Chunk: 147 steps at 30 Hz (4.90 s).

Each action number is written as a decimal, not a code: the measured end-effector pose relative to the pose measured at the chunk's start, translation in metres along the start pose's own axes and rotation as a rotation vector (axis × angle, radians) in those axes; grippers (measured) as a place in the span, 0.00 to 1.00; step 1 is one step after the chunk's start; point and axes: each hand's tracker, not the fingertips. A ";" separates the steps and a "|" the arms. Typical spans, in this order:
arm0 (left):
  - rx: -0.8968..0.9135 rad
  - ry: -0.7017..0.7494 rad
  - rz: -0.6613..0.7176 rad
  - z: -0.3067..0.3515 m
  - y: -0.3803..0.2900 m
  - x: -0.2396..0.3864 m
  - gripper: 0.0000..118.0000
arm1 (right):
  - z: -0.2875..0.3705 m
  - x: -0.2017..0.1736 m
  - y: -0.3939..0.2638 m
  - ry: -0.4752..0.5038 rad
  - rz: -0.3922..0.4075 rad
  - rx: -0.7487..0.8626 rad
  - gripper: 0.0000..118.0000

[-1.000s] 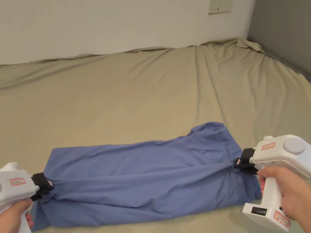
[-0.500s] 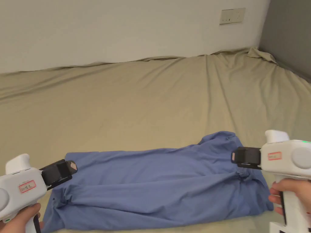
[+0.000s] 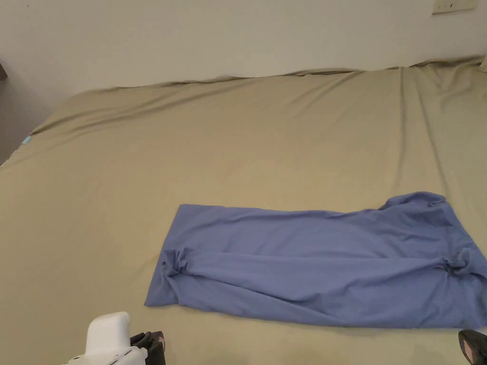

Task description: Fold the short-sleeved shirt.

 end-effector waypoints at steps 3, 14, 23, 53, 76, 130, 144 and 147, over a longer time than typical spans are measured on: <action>0.074 0.091 -0.030 -0.033 0.026 -0.006 0.56 | 0.005 -0.005 0.011 -0.021 0.047 0.027 0.02; -0.045 0.236 -0.262 -0.170 0.060 -0.004 0.95 | -0.040 0.041 0.006 -0.089 -0.043 -0.065 0.02; -0.008 -0.044 -0.045 -0.124 0.072 -0.004 0.04 | -0.130 0.146 -0.003 -0.120 -0.113 -0.133 0.84; -0.224 -0.125 0.042 0.008 -0.015 -0.055 0.04 | -0.063 0.140 -0.032 0.095 -0.162 -0.486 0.07; 0.080 -0.107 0.098 0.045 0.030 -0.045 1.00 | -0.016 0.106 0.029 0.018 -0.130 -0.005 1.00; -0.010 -0.154 -0.038 -0.027 0.123 -0.038 0.00 | -0.139 0.153 0.119 0.095 0.049 -0.297 0.02; -0.142 -0.205 -0.095 0.018 0.038 -0.069 0.00 | -0.076 0.145 0.019 0.170 0.016 -0.530 0.02; -0.213 -0.148 -0.155 -0.002 0.015 -0.065 0.00 | -0.092 0.140 -0.003 0.149 0.019 -0.569 0.02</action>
